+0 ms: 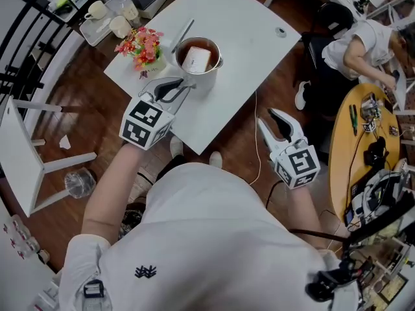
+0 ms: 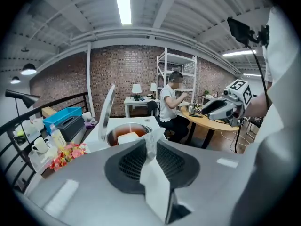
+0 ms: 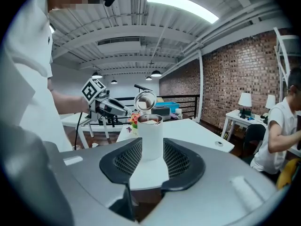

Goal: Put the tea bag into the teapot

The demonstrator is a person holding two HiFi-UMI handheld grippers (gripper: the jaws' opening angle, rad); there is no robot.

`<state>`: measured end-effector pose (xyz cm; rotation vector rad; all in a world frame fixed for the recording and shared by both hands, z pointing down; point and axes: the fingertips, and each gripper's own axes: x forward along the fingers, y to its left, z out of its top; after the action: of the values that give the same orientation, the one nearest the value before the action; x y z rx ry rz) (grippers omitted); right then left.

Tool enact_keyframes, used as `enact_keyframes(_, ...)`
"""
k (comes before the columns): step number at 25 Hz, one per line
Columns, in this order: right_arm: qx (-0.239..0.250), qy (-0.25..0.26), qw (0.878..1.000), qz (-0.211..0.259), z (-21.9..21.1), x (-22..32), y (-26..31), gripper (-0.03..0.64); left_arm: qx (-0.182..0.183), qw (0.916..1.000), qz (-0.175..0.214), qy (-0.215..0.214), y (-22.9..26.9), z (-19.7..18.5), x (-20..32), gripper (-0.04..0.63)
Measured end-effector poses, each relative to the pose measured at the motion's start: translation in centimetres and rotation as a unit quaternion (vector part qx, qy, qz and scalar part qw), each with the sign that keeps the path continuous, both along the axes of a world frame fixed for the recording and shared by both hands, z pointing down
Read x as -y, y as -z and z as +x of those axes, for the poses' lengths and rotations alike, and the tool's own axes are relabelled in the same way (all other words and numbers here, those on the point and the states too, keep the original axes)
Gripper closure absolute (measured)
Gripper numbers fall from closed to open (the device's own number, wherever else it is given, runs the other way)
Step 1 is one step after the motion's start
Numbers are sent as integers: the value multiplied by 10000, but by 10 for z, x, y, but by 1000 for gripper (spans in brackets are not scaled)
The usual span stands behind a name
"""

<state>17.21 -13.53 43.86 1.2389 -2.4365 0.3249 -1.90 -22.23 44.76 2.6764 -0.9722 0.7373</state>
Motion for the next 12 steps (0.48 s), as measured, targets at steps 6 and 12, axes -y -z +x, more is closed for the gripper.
enact_keyframes(6,101,-65,9999,0,9,-2,-2,486,-3,9998,91,196,14,15,31,529)
enact_keyframes(12,161,-99,9998,-83,14,-5,-8,486,257,9987,-6,447,-8,25,62,529)
